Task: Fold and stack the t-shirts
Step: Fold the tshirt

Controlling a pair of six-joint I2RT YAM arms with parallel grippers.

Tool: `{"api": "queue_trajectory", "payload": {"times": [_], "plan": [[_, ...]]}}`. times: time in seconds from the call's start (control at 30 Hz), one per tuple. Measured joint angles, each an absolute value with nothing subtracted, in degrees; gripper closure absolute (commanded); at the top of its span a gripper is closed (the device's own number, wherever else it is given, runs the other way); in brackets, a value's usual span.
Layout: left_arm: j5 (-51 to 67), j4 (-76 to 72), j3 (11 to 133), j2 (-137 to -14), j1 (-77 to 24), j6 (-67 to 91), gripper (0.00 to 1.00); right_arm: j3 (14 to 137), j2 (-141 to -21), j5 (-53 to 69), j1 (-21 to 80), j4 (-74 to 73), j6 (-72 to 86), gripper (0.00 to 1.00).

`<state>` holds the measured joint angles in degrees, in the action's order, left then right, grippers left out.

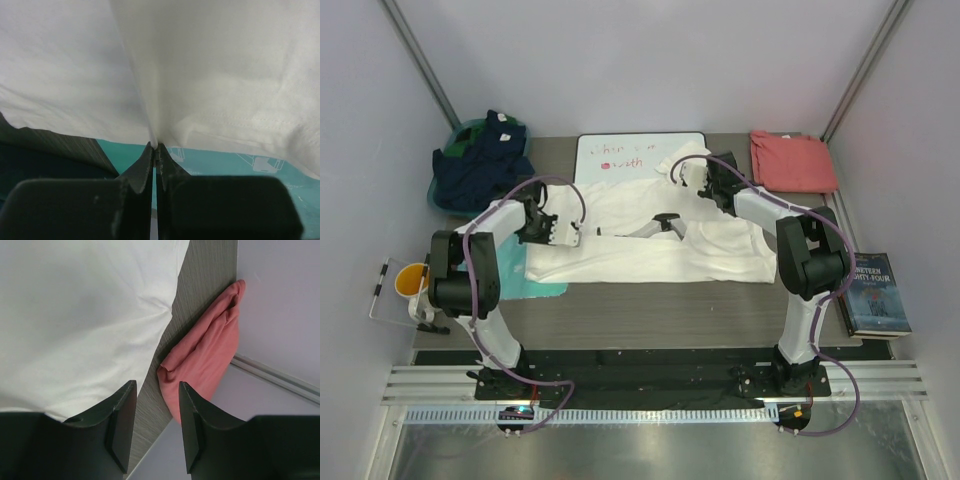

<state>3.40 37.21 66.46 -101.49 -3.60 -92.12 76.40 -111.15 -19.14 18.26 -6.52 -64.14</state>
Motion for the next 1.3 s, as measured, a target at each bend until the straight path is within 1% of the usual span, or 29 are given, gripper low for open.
{"api": "queue_trajectory", "payload": {"times": [0.13,0.23,0.5,0.63,0.7,0.93,1.3], "plan": [[0.69,38.65,67.90,-104.09,-3.60,-92.27,1.00,76.40,-111.15,-19.09,18.26,-6.57,-64.14,0.56],[-0.60,39.22,68.75,-105.91,-3.60,-92.33,1.00,76.51,-111.15,-17.37,18.22,-9.30,-64.16,0.56],[-1.08,39.97,70.76,-107.11,-3.60,-92.33,1.00,80.31,-111.15,-5.78,16.53,-33.54,-65.95,0.56],[-1.54,40.18,71.40,-107.81,-3.60,-92.36,1.00,82.52,-111.72,-2.11,15.99,-41.71,-66.15,0.57],[-1.69,40.38,71.83,-108.44,-3.60,-92.38,1.00,82.94,-112.60,-1.39,15.86,-42.61,-66.00,0.59],[-1.98,41.85,73.84,-109.58,-3.62,-92.36,1.00,85.17,-116.60,-0.45,14.85,-42.33,-64.86,0.60],[-2.39,43.22,74.87,-110.26,-3.62,-92.18,1.00,89.41,-117.25,0.12,13.15,-40.23,-64.77,0.62]]}}
